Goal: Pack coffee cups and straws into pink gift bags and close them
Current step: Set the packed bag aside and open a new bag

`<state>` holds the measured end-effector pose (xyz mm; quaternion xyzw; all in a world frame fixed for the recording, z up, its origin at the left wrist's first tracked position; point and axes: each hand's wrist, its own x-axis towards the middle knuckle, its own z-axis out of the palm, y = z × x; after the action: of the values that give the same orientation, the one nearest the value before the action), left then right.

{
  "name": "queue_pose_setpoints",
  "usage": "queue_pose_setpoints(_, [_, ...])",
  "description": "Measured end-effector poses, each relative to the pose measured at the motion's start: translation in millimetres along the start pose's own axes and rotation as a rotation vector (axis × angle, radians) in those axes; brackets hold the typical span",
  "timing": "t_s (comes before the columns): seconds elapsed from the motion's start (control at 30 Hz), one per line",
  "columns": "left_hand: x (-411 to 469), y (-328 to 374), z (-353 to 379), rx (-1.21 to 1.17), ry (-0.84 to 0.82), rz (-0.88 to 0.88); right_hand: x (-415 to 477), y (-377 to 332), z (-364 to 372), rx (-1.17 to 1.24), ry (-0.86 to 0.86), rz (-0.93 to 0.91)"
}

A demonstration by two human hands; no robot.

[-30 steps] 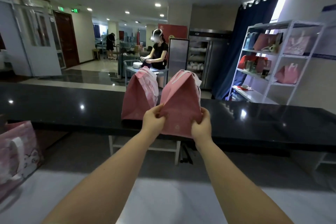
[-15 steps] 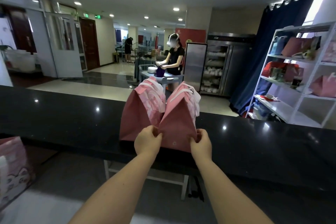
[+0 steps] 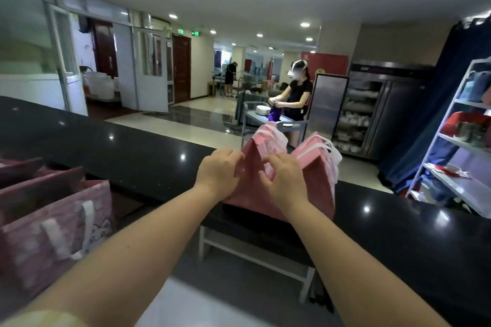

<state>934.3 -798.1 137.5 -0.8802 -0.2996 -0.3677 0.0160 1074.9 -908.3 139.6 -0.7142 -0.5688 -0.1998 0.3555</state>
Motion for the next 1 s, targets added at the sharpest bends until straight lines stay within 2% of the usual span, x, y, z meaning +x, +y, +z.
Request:
queue_pose_setpoints(0.1, [-10.9,-53.9,-42.8,0.249,-0.040,0.096,25.8,-48.4,19.2,-0.028,-0.059,-0.112])
queue_pose_setpoints(0.17, [-22.8,-96.0,-75.1,0.353,-0.032,0.091,42.7,-86.4,34.5,-0.047,-0.100,-0.216])
queue_pose_setpoints(0.3, [-64.1,-181.8,-146.5,0.509,-0.025,-0.087,61.4,-184.4,77.9,-0.001,-0.167,-0.390])
queue_pose_setpoints(0.47, [-153.6,-297.6,-244.3,0.674,-0.067,-0.353,52.4,-346.7,153.2,0.081,-0.291,-0.514])
queue_pose_setpoints(0.67, [-255.7,-429.6,-360.5,0.819,-0.118,-0.549,41.3,-538.7,241.6,0.071,-0.320,-0.708])
queue_pose_setpoints(0.83, [-298.0,-518.9,-418.4,0.852,-0.110,-0.592,52.9,-633.5,303.8,0.057,-0.426,-0.694])
queue_pose_setpoints(1.0, [-307.3,-583.8,-404.3,0.793,-0.128,-0.613,62.9,-653.6,364.6,0.071,-0.506,-0.603])
